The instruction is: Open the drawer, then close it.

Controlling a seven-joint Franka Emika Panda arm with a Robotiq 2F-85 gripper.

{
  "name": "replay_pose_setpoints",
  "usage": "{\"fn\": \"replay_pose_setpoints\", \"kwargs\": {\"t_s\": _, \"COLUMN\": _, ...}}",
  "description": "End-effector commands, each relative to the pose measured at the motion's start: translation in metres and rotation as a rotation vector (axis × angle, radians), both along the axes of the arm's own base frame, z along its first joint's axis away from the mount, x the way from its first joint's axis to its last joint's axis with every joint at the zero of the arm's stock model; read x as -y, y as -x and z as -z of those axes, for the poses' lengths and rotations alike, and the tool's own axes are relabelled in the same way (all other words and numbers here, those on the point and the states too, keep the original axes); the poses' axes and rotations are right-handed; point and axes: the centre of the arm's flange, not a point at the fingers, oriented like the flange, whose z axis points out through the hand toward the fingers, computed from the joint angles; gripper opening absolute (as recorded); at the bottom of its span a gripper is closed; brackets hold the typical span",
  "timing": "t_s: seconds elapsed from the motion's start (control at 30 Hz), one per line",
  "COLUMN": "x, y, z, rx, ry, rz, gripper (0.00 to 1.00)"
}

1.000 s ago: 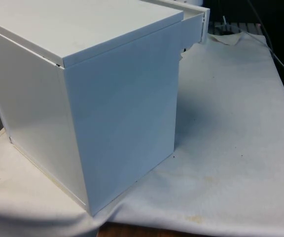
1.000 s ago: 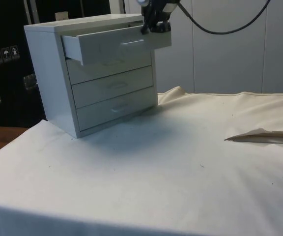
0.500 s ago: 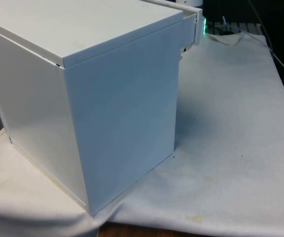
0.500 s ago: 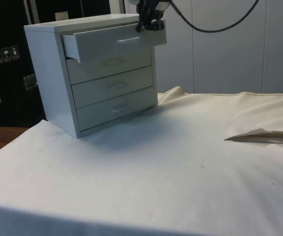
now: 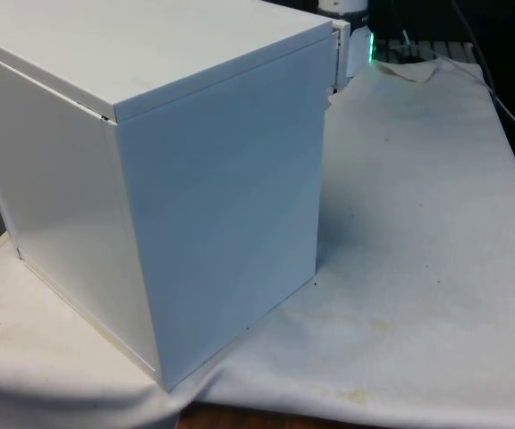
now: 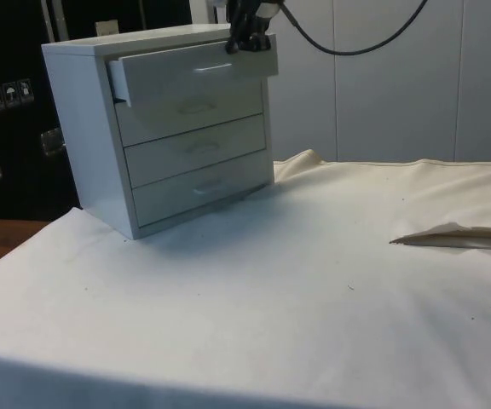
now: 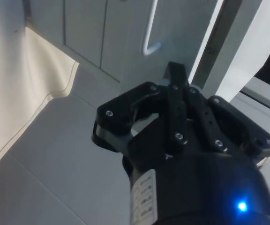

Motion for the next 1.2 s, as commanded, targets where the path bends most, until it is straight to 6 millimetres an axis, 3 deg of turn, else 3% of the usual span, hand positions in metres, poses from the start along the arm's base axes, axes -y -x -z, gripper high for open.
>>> {"fn": "replay_pose_setpoints", "kwargs": {"t_s": 0.0, "x": 0.003, "y": -0.009, "z": -0.004, "rx": 0.012, "ry": -0.006, "rz": -0.005, "gripper": 0.0}}
{"fn": "replay_pose_setpoints", "kwargs": {"t_s": 0.13, "x": 0.008, "y": -0.017, "z": -0.003, "rx": 0.022, "ry": -0.015, "rz": 0.004, "gripper": 0.0}}
{"fn": "replay_pose_setpoints", "kwargs": {"t_s": 0.17, "x": 0.007, "y": -0.008, "z": 0.0, "rx": 0.01, "ry": -0.008, "rz": 0.01, "gripper": 0.0}}
{"fn": "replay_pose_setpoints", "kwargs": {"t_s": 0.23, "x": 0.011, "y": -0.02, "z": -0.003, "rx": 0.025, "ry": -0.019, "rz": 0.007, "gripper": 0.0}}
{"fn": "replay_pose_setpoints", "kwargs": {"t_s": 0.5, "x": 0.02, "y": -0.032, "z": -0.002, "rx": 0.043, "ry": -0.032, "rz": 0.023, "gripper": 0.0}}
{"fn": "replay_pose_setpoints", "kwargs": {"t_s": 0.53, "x": 0.02, "y": -0.025, "z": 0.002, "rx": 0.035, "ry": -0.027, "rz": 0.032, "gripper": 0.0}}
{"fn": "replay_pose_setpoints", "kwargs": {"t_s": 0.73, "x": 0.025, "y": -0.04, "z": 0.001, "rx": 0.057, "ry": -0.041, "rz": 0.036, "gripper": 0.0}}
{"fn": "replay_pose_setpoints", "kwargs": {"t_s": 0.77, "x": 0.024, "y": -0.032, "z": 0.004, "rx": 0.048, "ry": -0.036, "rz": 0.043, "gripper": 0.0}}
{"fn": "replay_pose_setpoints", "kwargs": {"t_s": 0.83, "x": 0.025, "y": -0.042, "z": 0.002, "rx": 0.061, "ry": -0.045, "rz": 0.041, "gripper": 0.0}}
{"fn": "replay_pose_setpoints", "kwargs": {"t_s": 1.17, "x": 0.023, "y": -0.04, "z": 0.01, "rx": 0.075, "ry": -0.055, "rz": 0.069, "gripper": 0.0}}
